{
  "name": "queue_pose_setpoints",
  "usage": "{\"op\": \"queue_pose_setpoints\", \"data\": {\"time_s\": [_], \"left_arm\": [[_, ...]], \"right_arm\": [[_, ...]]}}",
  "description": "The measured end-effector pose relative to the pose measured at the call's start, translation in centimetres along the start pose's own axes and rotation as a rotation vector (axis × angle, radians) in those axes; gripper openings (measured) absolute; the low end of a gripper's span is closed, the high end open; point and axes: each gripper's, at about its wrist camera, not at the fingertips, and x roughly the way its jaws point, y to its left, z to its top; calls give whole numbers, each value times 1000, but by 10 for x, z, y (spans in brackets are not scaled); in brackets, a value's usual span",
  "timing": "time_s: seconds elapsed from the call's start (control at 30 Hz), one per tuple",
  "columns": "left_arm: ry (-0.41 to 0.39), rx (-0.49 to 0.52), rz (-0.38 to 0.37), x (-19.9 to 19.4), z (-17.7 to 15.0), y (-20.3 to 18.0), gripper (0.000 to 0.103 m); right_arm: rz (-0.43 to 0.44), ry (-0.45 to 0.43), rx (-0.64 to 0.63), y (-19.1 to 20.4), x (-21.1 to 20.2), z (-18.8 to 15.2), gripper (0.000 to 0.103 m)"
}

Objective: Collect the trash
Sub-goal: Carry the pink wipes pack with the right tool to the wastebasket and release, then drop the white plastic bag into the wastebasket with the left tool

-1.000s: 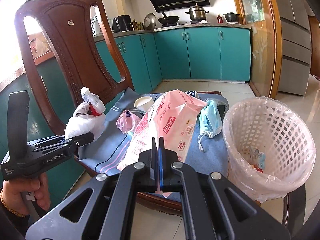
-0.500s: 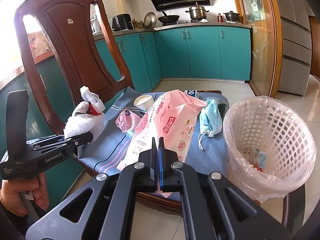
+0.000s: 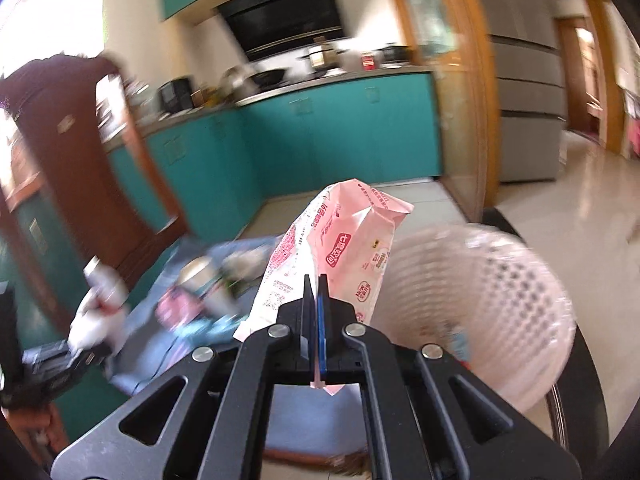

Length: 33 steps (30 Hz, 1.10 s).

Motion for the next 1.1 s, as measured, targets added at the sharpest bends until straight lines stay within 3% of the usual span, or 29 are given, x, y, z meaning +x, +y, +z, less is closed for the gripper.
{"op": "queue_pose_setpoints", "data": {"time_s": [0.07,0.1,0.13,0.23,0.43,0.6,0.7,0.77,0.8,0.83,0.93,1.0,1.1], "left_arm": [[0,11,-7,1,-1,-3,15],[1,18,-8,2,-1,-5,15],[4,26,-10,3,-2,-7,15],[15,53,-24,8,-4,-16,15],[24,133,-84,21,-1,-52,15],[26,239,-168,44,20,-130,15],[38,281,-267,67,45,-194,17],[36,287,-304,81,55,-227,39],[46,295,-298,91,58,-242,77],[44,295,-243,101,58,-254,96],[61,299,-128,111,45,-254,96],[54,280,-140,101,36,-235,96],[3,267,-87,72,28,-190,96]], "right_arm": [[-62,24,40,-22,7,3,24],[-82,33,61,-29,7,2,52],[-98,18,96,-37,3,1,65],[-116,-72,161,-49,-22,3,76],[-127,-223,250,-63,-54,1,83],[-145,-288,302,-77,-63,1,83],[-151,-302,344,-88,-66,1,83],[-156,-296,357,-90,-65,0,83],[-155,-288,363,-92,-62,0,83],[-153,-284,365,-92,-62,0,83],[-144,-273,357,-91,-60,0,83],[-135,-260,343,-88,-58,1,83],[-117,-223,308,-78,-49,1,83]]}}
